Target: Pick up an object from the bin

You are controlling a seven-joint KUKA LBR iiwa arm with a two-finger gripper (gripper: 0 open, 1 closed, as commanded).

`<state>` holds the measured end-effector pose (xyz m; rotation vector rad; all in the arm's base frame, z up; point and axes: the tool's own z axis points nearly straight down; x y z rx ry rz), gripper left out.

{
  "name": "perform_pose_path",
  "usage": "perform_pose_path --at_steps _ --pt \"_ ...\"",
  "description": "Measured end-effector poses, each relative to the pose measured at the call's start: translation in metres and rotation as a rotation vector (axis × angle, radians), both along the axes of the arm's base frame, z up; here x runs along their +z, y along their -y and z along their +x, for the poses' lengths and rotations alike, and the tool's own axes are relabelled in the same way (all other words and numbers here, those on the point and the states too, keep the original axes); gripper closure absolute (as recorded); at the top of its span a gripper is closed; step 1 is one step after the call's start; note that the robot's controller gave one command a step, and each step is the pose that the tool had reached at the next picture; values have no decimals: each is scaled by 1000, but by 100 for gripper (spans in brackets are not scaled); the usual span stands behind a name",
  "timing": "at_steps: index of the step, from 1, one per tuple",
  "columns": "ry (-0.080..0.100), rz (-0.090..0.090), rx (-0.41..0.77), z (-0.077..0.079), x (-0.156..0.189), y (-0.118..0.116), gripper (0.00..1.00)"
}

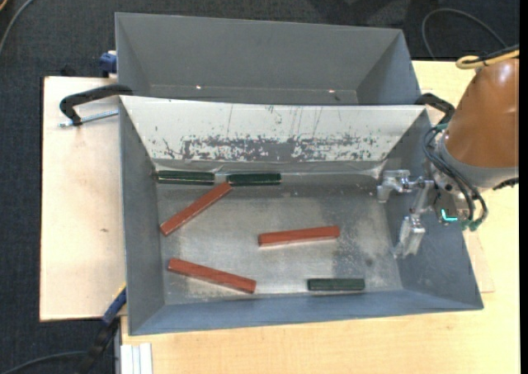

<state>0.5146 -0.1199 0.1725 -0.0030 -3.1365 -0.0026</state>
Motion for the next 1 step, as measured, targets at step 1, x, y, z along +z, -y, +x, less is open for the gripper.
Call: perform_pose_path --at_steps 1 --pt "2 4 183 32 -105 -102 0"
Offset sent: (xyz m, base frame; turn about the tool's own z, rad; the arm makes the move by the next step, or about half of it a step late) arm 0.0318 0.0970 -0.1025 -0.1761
